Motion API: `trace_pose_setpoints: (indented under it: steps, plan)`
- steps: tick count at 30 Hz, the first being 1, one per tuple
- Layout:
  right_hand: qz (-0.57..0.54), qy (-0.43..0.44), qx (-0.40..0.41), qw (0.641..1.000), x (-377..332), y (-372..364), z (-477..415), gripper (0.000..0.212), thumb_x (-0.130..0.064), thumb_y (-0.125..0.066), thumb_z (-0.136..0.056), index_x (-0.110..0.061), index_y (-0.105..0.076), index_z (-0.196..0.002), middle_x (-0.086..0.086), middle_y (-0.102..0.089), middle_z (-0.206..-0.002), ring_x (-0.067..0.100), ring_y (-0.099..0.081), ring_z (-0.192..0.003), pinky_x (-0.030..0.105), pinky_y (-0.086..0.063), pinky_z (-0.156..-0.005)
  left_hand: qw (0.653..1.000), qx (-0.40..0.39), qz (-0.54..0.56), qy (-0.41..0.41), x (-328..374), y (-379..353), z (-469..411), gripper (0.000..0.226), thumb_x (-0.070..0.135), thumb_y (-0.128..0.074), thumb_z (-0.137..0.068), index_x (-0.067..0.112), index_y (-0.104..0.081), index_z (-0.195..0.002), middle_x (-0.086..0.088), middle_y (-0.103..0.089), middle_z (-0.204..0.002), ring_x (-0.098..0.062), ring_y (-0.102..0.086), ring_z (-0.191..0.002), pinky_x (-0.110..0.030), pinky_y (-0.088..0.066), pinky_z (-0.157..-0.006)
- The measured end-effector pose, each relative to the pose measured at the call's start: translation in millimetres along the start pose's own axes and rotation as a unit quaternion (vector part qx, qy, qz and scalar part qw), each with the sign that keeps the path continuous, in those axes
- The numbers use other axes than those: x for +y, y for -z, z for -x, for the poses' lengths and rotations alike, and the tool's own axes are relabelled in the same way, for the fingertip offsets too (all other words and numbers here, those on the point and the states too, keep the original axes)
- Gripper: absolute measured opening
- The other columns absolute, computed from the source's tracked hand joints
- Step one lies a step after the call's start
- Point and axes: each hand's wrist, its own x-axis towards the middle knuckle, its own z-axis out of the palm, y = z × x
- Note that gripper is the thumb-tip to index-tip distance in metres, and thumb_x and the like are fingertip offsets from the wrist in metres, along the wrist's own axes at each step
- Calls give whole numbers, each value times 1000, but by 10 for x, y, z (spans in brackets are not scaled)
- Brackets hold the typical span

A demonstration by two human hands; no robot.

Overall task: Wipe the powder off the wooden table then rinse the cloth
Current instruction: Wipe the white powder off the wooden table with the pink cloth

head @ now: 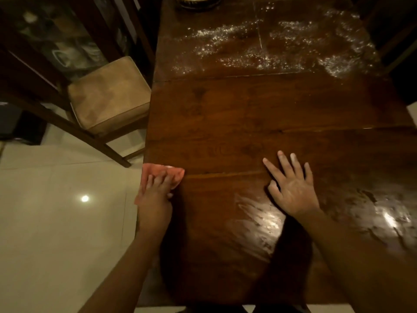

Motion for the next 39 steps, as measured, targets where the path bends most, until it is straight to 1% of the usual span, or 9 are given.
trace_pose_setpoints:
  steps: [5,8,12,17,24,30,33,36,39]
  plan:
    - [-8,39,-16,999,-147,-105,450,61,-51,-21,-98,-47,-14,-158,-1,-13,-169,29,-10,-156,58,-11,-122,973,-80,4,-218,558,-612,679,80,-4,-51,-84,40,-33,-148,5,-44,-152,-28,-32,-146,-55,-24,-118]
    - [-32,70,-25,997,-101,-145,692,59,-46,-24,-99,-48,-16,-157,-6,-16,-168,24,-13,-156,55,-12,-122,926,-172,-53,-333,839,-693,1050,74,6,-55,-91,42,-29,-150,13,-28,-160,-20,-6,-152,-51,-9,-122]
    - [-55,95,-47,993,239,-180,1162,56,-46,-21,-102,-57,-4,-154,-21,-3,-167,11,0,-156,46,1,-124,957,-209,-81,-184,743,-501,893,76,5,-34,-93,52,-17,-150,23,-10,-160,-4,6,-147,-48,11,-120]
    - [-66,-16,-52,996,928,-173,1824,53,-54,-10,-99,-63,-3,-151,-25,2,-166,8,6,-155,46,5,-123,994,-68,-45,76,1252,-555,680,60,17,-34,-105,29,-8,-157,-2,-8,-166,-32,-4,-152,-60,-7,-120]
    - [-94,-148,-71,982,1630,-78,2276,52,-67,-8,-96,-68,8,-146,-23,6,-167,18,11,-156,48,6,-123,969,-154,-77,-177,2518,-1153,1311,56,26,-25,-105,32,-6,-158,5,-5,-166,-32,1,-152,-57,-2,-120]
    - [-95,-165,-70,979,1497,-141,2235,68,-62,-13,-91,-51,1,-156,-8,1,-170,32,7,-155,61,0,-121,906,-241,-123,-325,1641,-1151,1566,91,1,-45,-91,63,-3,-143,28,8,-156,-5,21,-145,-48,5,-122]
    - [-83,-147,-101,980,1202,-143,2150,67,-58,-21,-99,-43,6,-159,1,11,-170,38,14,-153,68,1,-119,954,-204,-69,-209,910,-692,1524,78,2,-39,-87,54,-33,-144,31,-16,-157,-3,-7,-150,-53,0,-120]
    - [-70,-78,-112,988,817,-101,2021,64,-56,-20,-102,-46,11,-157,0,17,-169,40,17,-152,70,5,-115,994,-102,-42,-1,545,-308,1465,72,4,-38,-93,43,-24,-152,21,-19,-160,-12,-17,-150,-58,-14,-120]
    - [-67,-13,-117,991,407,-81,1854,66,-60,-4,-92,-49,9,-156,0,16,-169,43,15,-152,71,7,-115,992,-77,-92,-38,563,-331,1550,82,-2,-43,-91,42,-16,-155,15,-15,-161,-16,-14,-150,-56,-17,-119]
